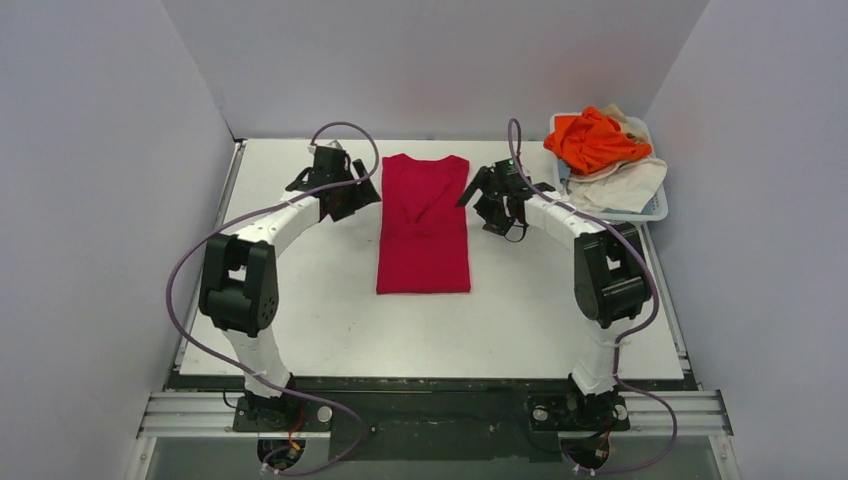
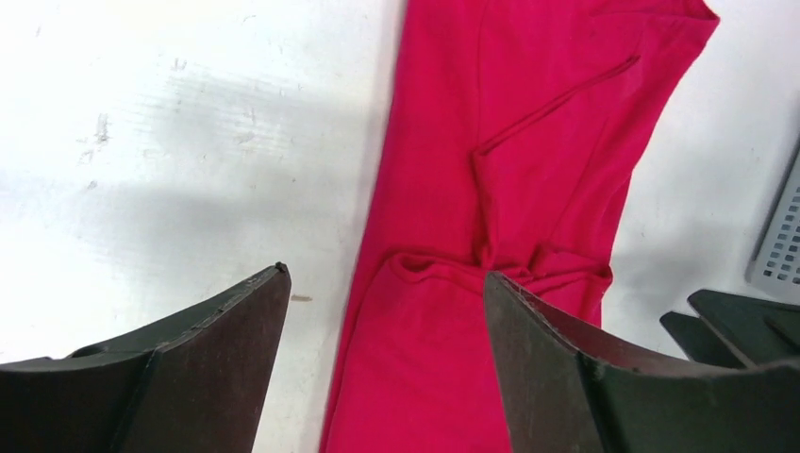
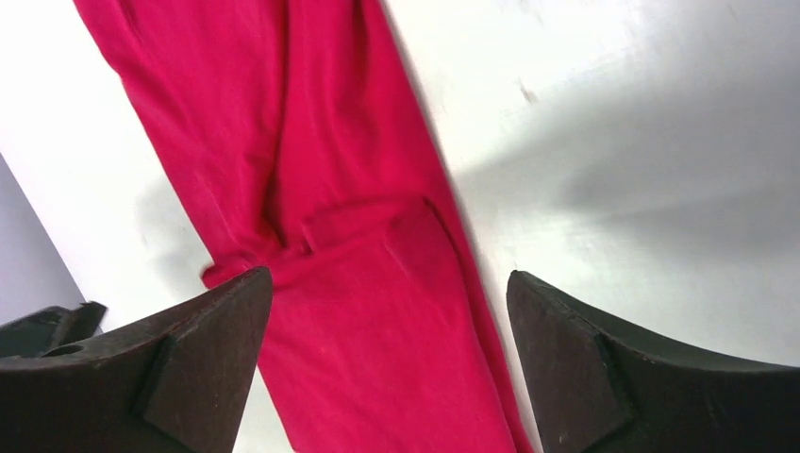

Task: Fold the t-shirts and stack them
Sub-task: Grab one side of the 2/3 rectangular tshirt with both arms, then fold the long partially folded tshirt into a neat square

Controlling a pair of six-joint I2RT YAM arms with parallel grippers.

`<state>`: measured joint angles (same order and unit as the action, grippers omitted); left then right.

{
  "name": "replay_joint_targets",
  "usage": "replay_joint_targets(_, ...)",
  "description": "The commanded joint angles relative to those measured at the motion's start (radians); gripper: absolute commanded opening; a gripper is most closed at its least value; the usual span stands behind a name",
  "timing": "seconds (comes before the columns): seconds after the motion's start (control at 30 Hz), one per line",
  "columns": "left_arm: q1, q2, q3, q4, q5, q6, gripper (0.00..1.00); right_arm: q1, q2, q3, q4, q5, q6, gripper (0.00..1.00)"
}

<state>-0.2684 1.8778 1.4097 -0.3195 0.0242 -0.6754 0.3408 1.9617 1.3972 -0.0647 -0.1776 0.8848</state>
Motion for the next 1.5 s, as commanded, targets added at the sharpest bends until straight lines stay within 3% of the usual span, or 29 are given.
replay_joint_targets(0.0, -0.007, -0.181, -0.118, -0.015, 0.005, 0.015, 0.85, 0.027, -0.184, -0.162, -0.043, -0.002, -0.026, 0.89)
replay_joint_targets(0.23, -0.06, -0.413, -0.543, 0.091, 0.081, -0.068, 0.88, 0.094, -0.398, -0.516, 0.029, -0.023, -0.036, 0.88)
replay_joint_targets(0.47, -0.112, -0.356, -0.655, 0.199, 0.164, -0.129, 0.85, 0.164, -0.403, -0.654, 0.138, -0.034, 0.012, 0.73)
replay_joint_targets(0.67, -0.122, -0.27, -0.641, 0.207, 0.153, -0.139, 0.53, 0.169, -0.346, -0.664, 0.2, -0.018, 0.046, 0.49)
replay_joint_targets(0.87, -0.181, -0.237, -0.66, 0.199, 0.126, -0.157, 0.48, 0.171, -0.347, -0.68, 0.192, -0.016, 0.057, 0.3)
replay_joint_targets(1.17, -0.204, -0.215, -0.666, 0.129, 0.025, -0.196, 0.35, 0.172, -0.358, -0.715, 0.181, -0.018, 0.061, 0.2)
replay_joint_targets(1.23, -0.205, -0.219, -0.683, 0.123, 0.025, -0.202, 0.35, 0.174, -0.361, -0.722, 0.182, -0.018, 0.059, 0.13)
replay_joint_targets(1.27, -0.206, -0.222, -0.688, 0.122, 0.023, -0.204, 0.32, 0.176, -0.363, -0.724, 0.181, -0.021, 0.059, 0.05)
replay_joint_targets(1.37, -0.217, -0.243, -0.721, 0.116, 0.02, -0.21, 0.02, 0.183, -0.378, -0.74, 0.184, -0.039, 0.06, 0.0)
replay_joint_targets(1.47, -0.243, -0.312, -0.746, 0.086, 0.036, -0.207, 0.0, 0.203, -0.444, -0.776, 0.146, -0.074, 0.053, 0.0)
